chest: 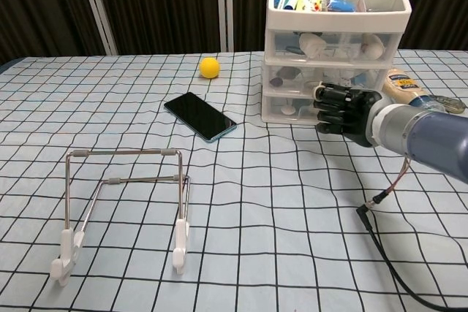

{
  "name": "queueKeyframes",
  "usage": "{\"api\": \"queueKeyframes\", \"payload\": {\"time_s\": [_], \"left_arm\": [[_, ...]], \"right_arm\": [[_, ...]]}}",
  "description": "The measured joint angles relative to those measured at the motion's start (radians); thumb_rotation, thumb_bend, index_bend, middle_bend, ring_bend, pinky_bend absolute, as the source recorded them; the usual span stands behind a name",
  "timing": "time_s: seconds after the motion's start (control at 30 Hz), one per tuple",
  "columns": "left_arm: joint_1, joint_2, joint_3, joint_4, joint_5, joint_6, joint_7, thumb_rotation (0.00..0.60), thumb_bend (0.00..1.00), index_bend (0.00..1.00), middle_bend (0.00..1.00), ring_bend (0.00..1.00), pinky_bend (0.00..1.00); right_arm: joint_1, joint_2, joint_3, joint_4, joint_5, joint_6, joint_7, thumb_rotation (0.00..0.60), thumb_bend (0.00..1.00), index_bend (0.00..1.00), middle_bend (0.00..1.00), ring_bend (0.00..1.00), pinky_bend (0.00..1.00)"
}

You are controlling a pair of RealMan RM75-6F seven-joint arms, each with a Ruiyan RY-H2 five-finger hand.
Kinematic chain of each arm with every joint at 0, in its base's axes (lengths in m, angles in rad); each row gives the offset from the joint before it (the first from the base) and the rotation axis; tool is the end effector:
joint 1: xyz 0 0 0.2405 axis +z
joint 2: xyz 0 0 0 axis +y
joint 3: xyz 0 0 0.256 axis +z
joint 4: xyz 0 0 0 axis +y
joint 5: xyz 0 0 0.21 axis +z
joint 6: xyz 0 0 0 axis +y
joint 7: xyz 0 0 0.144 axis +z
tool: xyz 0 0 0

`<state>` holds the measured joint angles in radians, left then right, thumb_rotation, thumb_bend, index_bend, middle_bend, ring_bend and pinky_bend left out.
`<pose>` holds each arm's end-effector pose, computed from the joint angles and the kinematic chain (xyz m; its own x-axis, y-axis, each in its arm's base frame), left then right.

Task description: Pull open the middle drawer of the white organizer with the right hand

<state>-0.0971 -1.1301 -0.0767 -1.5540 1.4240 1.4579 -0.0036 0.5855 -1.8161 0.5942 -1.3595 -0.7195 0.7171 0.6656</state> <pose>-0.3283 0.1912 0.1664 0.4246 -0.0068 0.9053 0.9039 0.0599 -0.4235 -0.1543 -0.3635 -0.0593 -0.9384 -0.0892 0.3338 -0.3389 0.4255 -0.8391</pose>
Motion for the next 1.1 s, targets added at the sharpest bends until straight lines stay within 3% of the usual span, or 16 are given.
{"api": "queueKeyframes", "payload": {"time_s": [1.1], "left_arm": [[0.008,0.008,0.014,-0.027,0.022,0.016,0.02,0.6,0.0,0.0,0.0,0.0,0.0]], "right_arm": [[-0.124,0.063,-0.085,-0.162,-0.141,-0.014,0.077,0.6,0.54,0.33,0.98,0.97,0.83]]}}
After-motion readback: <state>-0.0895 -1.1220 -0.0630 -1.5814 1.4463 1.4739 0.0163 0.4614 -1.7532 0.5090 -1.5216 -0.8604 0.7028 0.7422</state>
